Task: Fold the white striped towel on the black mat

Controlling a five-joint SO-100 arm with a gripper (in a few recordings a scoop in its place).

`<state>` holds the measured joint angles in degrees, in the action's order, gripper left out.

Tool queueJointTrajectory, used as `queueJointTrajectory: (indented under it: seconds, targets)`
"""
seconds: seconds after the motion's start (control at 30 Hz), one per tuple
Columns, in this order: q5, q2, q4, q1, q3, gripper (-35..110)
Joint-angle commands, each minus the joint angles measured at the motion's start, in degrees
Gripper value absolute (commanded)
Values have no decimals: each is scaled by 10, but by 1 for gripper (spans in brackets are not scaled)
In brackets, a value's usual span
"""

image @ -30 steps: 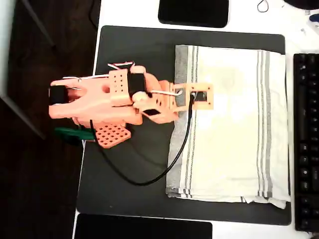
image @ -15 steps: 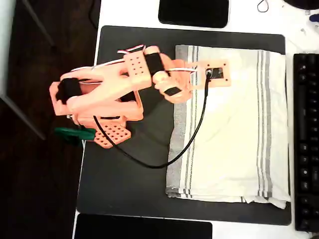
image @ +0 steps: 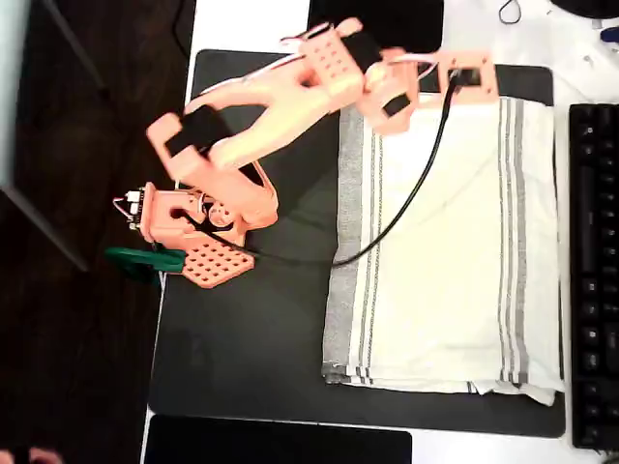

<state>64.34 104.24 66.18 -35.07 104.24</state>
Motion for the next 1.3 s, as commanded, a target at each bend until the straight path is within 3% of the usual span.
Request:
queueJointTrajectory:
  seconds: [0.0, 0.3, 0.73, 0.9, 1.13, 1.27]
  targets:
    - [6, -33, 3, -10, -71, 0]
    - [47, -149, -61, -28, -114, 2]
    - [-93, -391, -25, -14, -314, 21]
    - [-101, -427, -18, -14, -330, 19]
    - [-91, -467, -1, -7, -336, 2]
    - [-94, -458, 9, -5, -339, 0]
